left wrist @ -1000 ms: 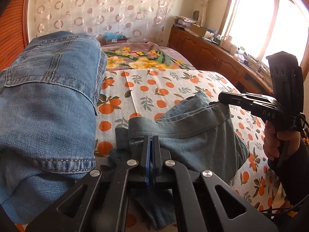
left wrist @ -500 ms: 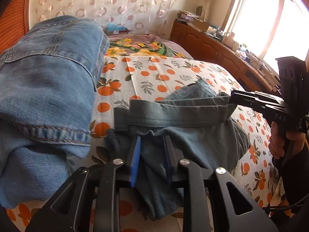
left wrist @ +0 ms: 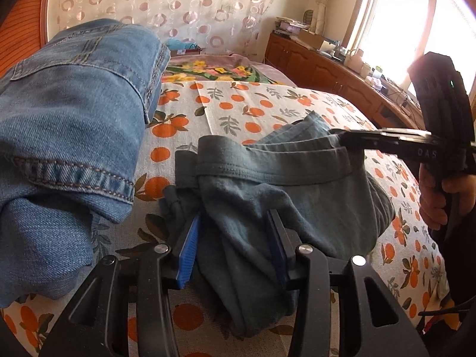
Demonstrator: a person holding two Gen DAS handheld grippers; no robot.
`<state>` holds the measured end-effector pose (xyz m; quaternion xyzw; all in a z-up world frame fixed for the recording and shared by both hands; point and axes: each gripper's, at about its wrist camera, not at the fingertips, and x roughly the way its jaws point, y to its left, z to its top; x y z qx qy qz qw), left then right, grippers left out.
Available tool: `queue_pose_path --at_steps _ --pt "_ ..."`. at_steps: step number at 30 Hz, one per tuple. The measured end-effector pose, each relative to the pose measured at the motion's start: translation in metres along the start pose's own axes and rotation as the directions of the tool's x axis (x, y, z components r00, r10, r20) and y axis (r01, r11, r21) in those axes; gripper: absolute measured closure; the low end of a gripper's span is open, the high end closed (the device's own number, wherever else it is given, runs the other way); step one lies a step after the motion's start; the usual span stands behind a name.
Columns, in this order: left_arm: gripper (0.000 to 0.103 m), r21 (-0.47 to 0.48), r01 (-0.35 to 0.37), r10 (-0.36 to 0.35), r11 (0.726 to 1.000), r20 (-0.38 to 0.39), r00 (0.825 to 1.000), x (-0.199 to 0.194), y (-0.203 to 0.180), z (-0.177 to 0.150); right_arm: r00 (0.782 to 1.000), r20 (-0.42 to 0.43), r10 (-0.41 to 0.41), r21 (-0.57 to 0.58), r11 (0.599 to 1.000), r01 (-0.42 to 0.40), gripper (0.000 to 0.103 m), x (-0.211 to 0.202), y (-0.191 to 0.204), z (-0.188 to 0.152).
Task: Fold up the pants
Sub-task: 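Open the right gripper to release the pants and withdraw it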
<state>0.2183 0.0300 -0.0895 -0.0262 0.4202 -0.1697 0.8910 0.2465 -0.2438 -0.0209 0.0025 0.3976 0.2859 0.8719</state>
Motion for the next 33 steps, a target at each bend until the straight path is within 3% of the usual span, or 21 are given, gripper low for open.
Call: queue_pose_path --at_steps 2,7,15,18,25,33 --pt "0.058 0.008 -0.009 0.009 1.000 0.004 1.000 -0.001 -0.001 -0.001 1.000 0.029 -0.005 -0.010 1.000 0.005 0.095 -0.001 0.002 0.007" --pt "0.058 -0.006 -0.009 0.010 1.000 0.012 1.000 -0.003 0.003 -0.001 0.994 0.101 -0.027 -0.018 0.999 0.029 0.097 0.000 0.006 0.026" --pt "0.058 -0.029 -0.004 0.005 1.000 0.024 1.000 -0.005 0.007 -0.002 0.996 0.067 -0.061 -0.047 0.997 0.065 0.097 0.017 0.011 0.027" --pt "0.058 -0.028 -0.005 0.006 1.000 0.024 1.000 -0.005 0.007 -0.003 0.994 0.072 -0.087 -0.039 0.995 0.090 0.091 0.009 0.012 0.027" --pt "0.058 -0.026 -0.007 0.007 1.000 0.022 1.000 -0.005 0.006 -0.003 0.984 0.084 -0.160 -0.025 0.986 0.162 0.074 -0.027 0.015 -0.008" --pt "0.058 -0.016 -0.017 0.018 1.000 0.016 1.000 -0.003 0.004 -0.002 0.990 0.006 -0.139 0.006 0.990 0.139 0.073 -0.041 0.025 -0.058"
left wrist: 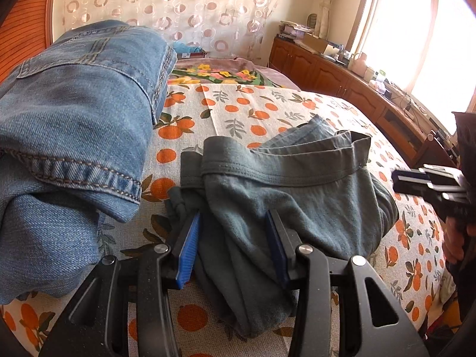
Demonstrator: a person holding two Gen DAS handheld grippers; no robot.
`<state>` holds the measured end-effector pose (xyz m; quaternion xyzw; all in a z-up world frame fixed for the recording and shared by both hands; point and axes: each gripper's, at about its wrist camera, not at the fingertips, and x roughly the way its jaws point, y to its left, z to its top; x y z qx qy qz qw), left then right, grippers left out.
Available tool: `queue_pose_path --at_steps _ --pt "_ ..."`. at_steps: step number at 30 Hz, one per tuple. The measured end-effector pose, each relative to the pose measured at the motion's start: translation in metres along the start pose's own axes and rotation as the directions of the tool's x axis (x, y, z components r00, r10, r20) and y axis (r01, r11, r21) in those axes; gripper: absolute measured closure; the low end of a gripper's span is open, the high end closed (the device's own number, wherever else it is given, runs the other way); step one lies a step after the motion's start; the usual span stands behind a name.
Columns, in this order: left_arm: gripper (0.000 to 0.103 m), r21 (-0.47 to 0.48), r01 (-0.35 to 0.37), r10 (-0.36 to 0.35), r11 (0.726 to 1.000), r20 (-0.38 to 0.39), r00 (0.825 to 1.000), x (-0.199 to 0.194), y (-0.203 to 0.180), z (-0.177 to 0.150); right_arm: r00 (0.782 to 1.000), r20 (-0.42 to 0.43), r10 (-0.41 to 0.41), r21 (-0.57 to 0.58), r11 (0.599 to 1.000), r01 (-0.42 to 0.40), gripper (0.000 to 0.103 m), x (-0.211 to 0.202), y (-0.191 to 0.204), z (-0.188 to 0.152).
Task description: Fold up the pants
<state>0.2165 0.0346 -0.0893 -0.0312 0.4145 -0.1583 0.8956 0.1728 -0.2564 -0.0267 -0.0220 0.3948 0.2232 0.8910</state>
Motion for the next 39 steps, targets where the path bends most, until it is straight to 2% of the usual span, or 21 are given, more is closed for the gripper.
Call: queue_pose_path --at_steps 7,13,16,22,29,33,35,39 --pt "0.058 0.004 -0.005 0.005 1.000 -0.002 1.000 0.002 -0.001 0.000 0.998 -0.009 0.061 -0.002 0.998 -0.061 0.072 0.002 0.012 -0.008" --pt "0.058 0.007 -0.027 0.027 1.000 0.007 1.000 0.001 -0.002 0.000 0.996 -0.052 0.072 -0.006 0.997 -0.072 0.072 0.017 0.013 -0.014" --pt "0.058 0.020 -0.055 0.054 0.998 0.021 0.998 -0.006 -0.006 -0.003 0.995 -0.070 0.075 0.010 0.997 -0.075 0.072 0.021 0.008 -0.016" --pt "0.058 0.015 -0.036 0.036 0.999 0.026 0.999 -0.031 -0.008 -0.015 0.994 -0.063 0.085 0.027 0.996 -0.084 0.072 0.022 0.005 -0.021" --pt "0.058 0.011 -0.061 0.061 0.998 -0.019 0.998 -0.032 -0.004 -0.033 0.996 -0.044 0.077 0.014 0.997 -0.076 0.093 0.018 0.010 -0.029" --pt "0.058 0.009 -0.043 0.043 0.999 -0.020 0.999 -0.033 -0.006 -0.040 0.996 -0.015 0.084 0.037 0.996 -0.083 0.095 0.011 0.007 -0.031" --pt "0.061 0.021 -0.008 0.009 1.000 -0.013 1.000 -0.034 -0.011 -0.042 0.997 -0.004 0.079 0.039 0.996 -0.079 0.095 0.008 0.007 -0.033" --pt "0.080 0.030 0.010 -0.009 1.000 -0.017 1.000 -0.029 -0.012 -0.045 0.997 0.011 0.070 0.041 0.997 -0.071 0.096 0.004 0.010 -0.035"
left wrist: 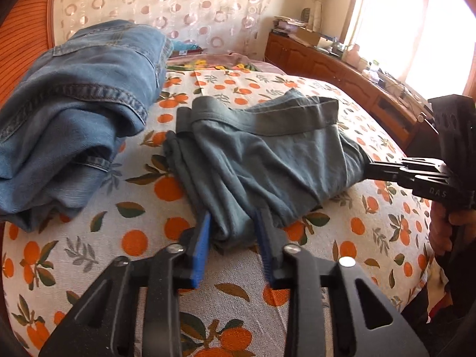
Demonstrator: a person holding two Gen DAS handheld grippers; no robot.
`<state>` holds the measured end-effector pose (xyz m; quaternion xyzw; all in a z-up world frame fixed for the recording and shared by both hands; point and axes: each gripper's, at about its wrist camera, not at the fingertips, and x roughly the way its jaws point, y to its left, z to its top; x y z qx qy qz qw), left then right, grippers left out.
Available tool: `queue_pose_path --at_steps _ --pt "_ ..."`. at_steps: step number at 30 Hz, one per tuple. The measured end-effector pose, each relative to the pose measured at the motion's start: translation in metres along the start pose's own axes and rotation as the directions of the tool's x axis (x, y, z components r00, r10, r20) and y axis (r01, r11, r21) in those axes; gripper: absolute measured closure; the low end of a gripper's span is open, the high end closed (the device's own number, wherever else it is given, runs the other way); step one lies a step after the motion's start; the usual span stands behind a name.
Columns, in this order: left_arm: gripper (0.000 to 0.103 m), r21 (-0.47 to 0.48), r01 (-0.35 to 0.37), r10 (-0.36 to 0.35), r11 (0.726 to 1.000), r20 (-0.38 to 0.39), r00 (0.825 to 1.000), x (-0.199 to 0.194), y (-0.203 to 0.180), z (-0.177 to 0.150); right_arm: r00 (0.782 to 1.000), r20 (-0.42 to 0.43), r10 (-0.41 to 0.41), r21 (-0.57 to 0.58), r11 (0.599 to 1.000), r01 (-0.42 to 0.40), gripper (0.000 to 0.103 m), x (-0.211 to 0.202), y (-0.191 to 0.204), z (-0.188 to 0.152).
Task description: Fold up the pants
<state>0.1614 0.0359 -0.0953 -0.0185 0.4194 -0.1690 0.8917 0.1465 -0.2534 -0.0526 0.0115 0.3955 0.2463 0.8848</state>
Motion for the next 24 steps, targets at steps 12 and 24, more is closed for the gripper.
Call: queue_pose_path --at_steps 12,24 --pt "0.096 -0.068 -0.032 0.037 0.997 0.068 0.997 -0.038 0.014 -0.018 0.998 0.060 -0.013 -0.024 1.000 0.015 0.098 -0.034 0.015 -0.028" --pt "0.096 -0.099 -0.038 0.042 0.994 0.038 0.998 -0.056 0.003 -0.069 0.998 0.045 0.038 0.002 0.999 -0.038 0.098 -0.069 0.029 -0.088"
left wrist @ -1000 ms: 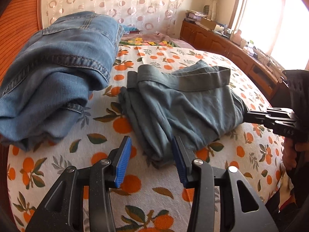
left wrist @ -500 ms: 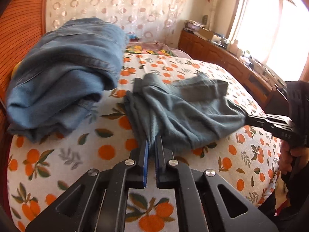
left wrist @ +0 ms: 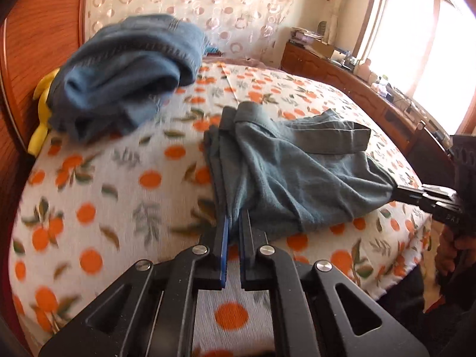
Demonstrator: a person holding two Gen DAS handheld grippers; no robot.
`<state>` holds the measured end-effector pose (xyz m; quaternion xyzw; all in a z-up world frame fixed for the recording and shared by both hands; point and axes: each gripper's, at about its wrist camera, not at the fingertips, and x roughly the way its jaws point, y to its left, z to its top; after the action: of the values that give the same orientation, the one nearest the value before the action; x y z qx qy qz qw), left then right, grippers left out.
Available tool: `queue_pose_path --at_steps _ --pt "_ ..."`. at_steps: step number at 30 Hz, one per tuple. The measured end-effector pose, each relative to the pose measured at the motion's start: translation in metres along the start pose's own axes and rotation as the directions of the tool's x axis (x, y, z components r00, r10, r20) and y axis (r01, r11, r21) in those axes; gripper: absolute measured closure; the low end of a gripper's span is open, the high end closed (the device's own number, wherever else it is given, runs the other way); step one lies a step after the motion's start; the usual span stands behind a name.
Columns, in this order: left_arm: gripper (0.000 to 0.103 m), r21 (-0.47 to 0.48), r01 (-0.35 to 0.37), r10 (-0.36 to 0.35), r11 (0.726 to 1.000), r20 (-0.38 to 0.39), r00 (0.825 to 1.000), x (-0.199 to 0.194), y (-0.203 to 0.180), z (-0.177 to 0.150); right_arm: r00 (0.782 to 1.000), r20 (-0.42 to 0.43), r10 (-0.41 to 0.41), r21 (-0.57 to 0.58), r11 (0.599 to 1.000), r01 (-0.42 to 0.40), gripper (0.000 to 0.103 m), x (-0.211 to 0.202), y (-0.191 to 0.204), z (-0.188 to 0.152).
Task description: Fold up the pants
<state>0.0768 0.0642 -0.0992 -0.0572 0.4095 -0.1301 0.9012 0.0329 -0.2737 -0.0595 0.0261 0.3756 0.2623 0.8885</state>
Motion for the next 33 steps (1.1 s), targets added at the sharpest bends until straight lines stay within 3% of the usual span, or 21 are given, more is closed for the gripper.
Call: queue_pose_path --at_steps 8,14,18,21,22,33 --pt "0.096 0.067 -0.034 0.034 0.997 0.006 0.999 -0.015 -0.016 -0.007 1.000 0.010 0.010 -0.015 1.000 -0.010 0.098 -0.013 -0.003 -0.005" --pt "0.087 0.080 -0.070 0.068 0.994 0.025 0.997 -0.025 -0.020 0.002 0.998 0.046 -0.048 -0.017 0.999 0.049 0.095 -0.023 0.000 0.005" --pt "0.073 0.102 -0.061 0.056 0.993 0.057 0.997 -0.031 -0.024 0.012 0.995 0.084 -0.060 -0.033 0.997 0.063 0.080 -0.027 0.003 0.017" --pt "0.058 0.116 -0.053 0.044 0.992 0.077 0.996 -0.029 -0.026 0.021 0.993 0.096 -0.061 -0.050 0.997 0.066 0.061 -0.018 0.005 0.027" --pt "0.057 0.122 -0.046 0.036 0.992 0.085 0.996 -0.027 -0.026 0.025 0.993 0.099 -0.058 -0.060 0.996 0.064 0.058 -0.013 0.005 0.031" --pt "0.058 0.148 -0.042 0.036 0.988 0.039 0.999 0.026 -0.021 0.067 0.998 0.051 -0.041 -0.091 0.995 0.046 0.057 0.035 0.001 0.059"
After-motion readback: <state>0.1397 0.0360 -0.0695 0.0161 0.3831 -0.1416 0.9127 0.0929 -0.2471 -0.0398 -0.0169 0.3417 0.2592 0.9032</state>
